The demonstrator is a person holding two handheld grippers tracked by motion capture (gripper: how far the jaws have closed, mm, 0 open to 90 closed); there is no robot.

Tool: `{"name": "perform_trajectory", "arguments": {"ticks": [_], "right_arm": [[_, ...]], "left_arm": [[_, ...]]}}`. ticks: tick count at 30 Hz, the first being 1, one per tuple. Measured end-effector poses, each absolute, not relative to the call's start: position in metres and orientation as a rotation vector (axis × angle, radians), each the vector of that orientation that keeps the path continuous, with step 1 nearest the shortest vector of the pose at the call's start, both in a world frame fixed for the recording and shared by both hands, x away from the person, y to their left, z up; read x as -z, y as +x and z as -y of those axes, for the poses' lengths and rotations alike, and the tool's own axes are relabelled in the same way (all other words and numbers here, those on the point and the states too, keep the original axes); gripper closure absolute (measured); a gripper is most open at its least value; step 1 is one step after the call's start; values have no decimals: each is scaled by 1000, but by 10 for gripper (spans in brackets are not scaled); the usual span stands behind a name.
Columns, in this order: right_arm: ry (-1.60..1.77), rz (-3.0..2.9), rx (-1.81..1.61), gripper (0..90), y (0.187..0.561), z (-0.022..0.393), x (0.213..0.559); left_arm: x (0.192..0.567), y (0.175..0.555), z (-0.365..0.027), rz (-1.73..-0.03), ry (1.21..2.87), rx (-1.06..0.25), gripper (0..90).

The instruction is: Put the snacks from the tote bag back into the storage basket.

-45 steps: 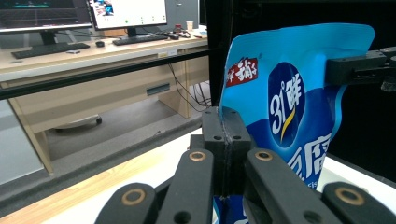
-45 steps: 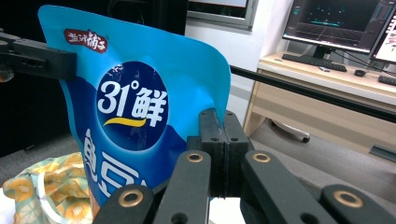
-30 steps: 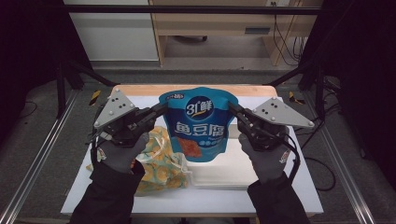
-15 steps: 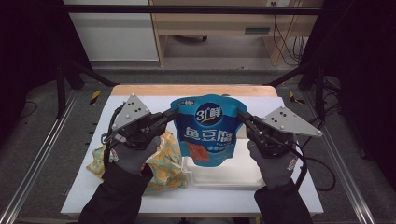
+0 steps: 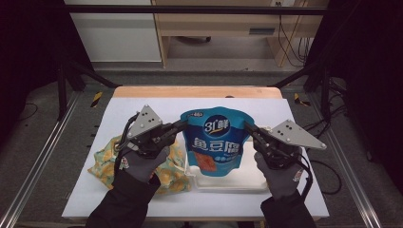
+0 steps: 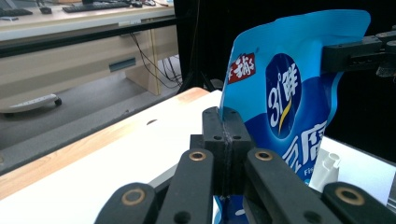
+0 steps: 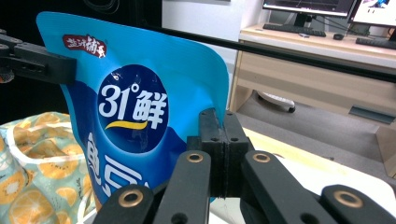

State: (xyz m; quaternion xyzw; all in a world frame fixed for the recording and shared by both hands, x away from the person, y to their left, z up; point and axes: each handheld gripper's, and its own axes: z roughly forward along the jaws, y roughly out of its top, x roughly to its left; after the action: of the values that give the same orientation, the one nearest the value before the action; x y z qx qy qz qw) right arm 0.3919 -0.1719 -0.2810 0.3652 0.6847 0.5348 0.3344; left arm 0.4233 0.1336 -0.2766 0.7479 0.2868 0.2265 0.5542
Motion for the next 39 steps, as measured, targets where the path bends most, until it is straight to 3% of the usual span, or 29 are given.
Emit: {"name": "perform_trajectory", "arguments": {"ticks": [20, 39], "right_arm": [[1000, -1842, -1380, 900, 395, 172, 317], [1015, -1864, -1366, 900, 394, 170, 329]], "left_arm": [[310, 427, -134, -706, 1822, -498, 900], [323, 427, -137, -718, 1831, -473, 900]]}}
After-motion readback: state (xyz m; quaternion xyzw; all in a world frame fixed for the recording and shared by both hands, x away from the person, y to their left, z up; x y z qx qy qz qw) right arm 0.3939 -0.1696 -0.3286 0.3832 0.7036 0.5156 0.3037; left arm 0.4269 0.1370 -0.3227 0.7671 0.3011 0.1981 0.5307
